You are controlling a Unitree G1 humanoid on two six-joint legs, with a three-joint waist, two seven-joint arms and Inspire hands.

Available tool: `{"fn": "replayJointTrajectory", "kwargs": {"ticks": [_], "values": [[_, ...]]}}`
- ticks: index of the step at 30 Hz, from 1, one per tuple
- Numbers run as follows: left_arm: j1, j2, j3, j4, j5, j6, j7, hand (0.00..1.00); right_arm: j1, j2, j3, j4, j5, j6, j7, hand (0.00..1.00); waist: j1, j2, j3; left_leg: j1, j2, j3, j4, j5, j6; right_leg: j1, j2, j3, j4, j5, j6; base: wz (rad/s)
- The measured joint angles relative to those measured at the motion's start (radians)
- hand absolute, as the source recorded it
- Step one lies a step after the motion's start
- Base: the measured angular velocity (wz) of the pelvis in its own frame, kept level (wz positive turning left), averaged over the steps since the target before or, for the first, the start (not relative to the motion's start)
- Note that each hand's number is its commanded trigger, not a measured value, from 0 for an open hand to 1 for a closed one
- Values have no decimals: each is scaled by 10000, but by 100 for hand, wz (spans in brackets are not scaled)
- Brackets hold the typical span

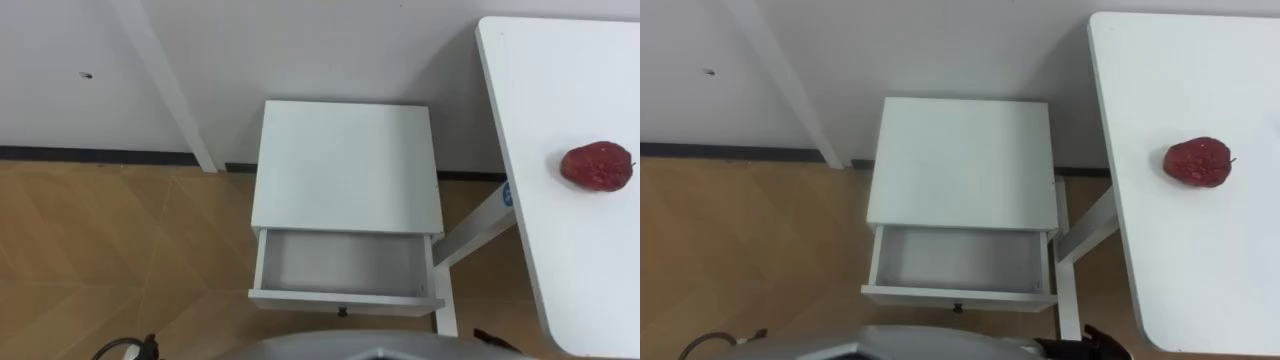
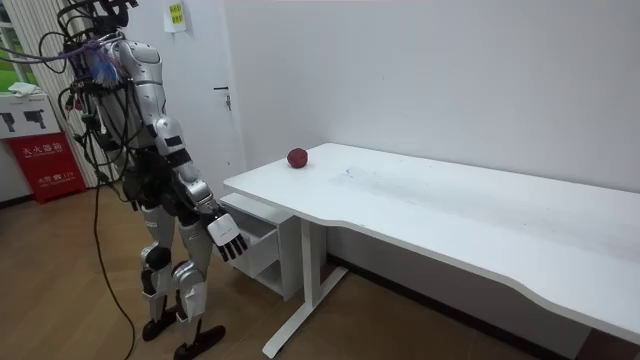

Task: Put apple and close drawer

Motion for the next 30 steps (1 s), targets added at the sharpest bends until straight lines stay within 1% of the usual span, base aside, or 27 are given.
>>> {"fn": "replayJointTrajectory", "kwargs": {"ticks": [5, 9, 11, 12, 14, 15, 18, 20, 21, 23, 24, 25, 26, 27, 28, 30], "values": [[24, 0, 0, 0, -11, 5, -9, 0, 3, 0, 2, 1, 167, 5, 54, 0, 35, 1, 0, -1, 7, 96, -3, -3, -4, -31, 15, 108, 0, 0, 0, -5], [13, -1, 0, -9, -193, 22, -10, 0, 34, 2, 0, 3, 720, 14, 55, 0, 8, -1, -3, 4, 5, 140, -23, -5, -7, -45, 33, 249, 1, 0, 0, -2], [87, -1, 11, -5, -193, 24, -13, 0, 101, 6, -8, 8, 1029, 14, 3, 0, 19, 8, -16, 8, 4, 140, -23, -6, -7, -43, 32, 245, 1, 0, 0, 0], [96, -1, 11, -4, -193, 24, -12, 0, 108, 12, -33, 8, 1311, 14, -49, 0, -3, -36, -8, 18, 4, 143, -23, -5, -7, -42, 31, 242, 5, 0, 0, 0], [100, 0, 20, -4, -201, 19, -12, 0, 201, 13, -111, 15, 1978, 11, -114, 0, -28, -44, -9, 34, 4, 142, -22, -6, -7, -24, 30, 234, 8, 1, -1, 0], [99, 0, 29, -4, -204, 3, -12, 0, 232, 15, -263, 18, 2300, 7, -175, 0, -46, -70, 10, 37, 4, 143, -21, -5, -7, -18, 30, 230, 11, 1, -1, 0], [106, 12, 192, 75, -205, -47, -12, 0, 373, 20, -622, 24, 3087, 3, -281, 0, -82, -103, 13, 81, 13, 182, -22, -6, -7, -14, 27, 237, 45, 0, -2, -2], [119, 31, 213, 208, -361, -48, -11, 0, 424, 19, -772, 25, 3707, 14, -360, 0, -135, -109, 23, 132, 23, 278, -27, -15, -15, 24, 32, 293, 57, -1, -3, -11], [134, 29, 245, 211, -401, -48, -11, 0, 461, 18, -816, 2, 4178, 22, -422, 0, -155, -92, 22, 164, 51, 384, -24, -47, -22, 21, 66, 430, 69, -1, -3, -20], [269, 27, 438, 207, -428, -46, -10, 0, 434, 50, -1305, -22, 4895, 117, -480, 0, -256, -76, 16, 168, 74, 426, 6, -115, -20, 45, 91, 496, 99, -1, -3, -14], [274, 32, 584, 205, -499, -42, -10, 0, 475, 53, -1792, -9, 5553, 212, -631, 0, -385, -72, 14, 183, 73, 453, 15, -123, -7, 20, 78, 501, 149, -2, -2, -4], [318, 37, 772, 204, -598, -23, -3, 0, 434, 53, -2237, -17, 6326, 236, -819, 0, -457, -47, -2, 194, 74, 503, 15, -128, 0, -21, 69, 513, 156, -1, -1, -6], [320, 41, 855, 197, -606, 0, 3, 0, 414, 51, -2460, -26, 6718, 238, -894, 0, -503, -43, -14, 191, 71, 514, 17, -130, 2, -31, 64, 501, 157, 0, 0, -5], [323, 45, 1026, 184, -664, 32, 3, 0, 429, 48, -2952, -45, 7568, 245, -1052, 0, -628, -61, -15, 192, 63, 512, 16, -130, 4, -33, 56, 500, 157, 0, 2, 0], [338, 55, 1067, 177, -683, 39, 8, 0, 426, 52, -3241, -94, 8003, 269, -1149, 0, -705, -66, -19, 200, 60, 506, 13, -131, 5, -36, 52, 493, 159, -3, 6, 0], [411, 116, 1132, 175, -769, 38, 12, 0, 464, 54, -4252, -681, 9395, 320, -1650, 0, -881, -65, -38, 224, 58, 551, 8, -131, 6, -48, 58, 519, 178, -8, 10, -6]]}}
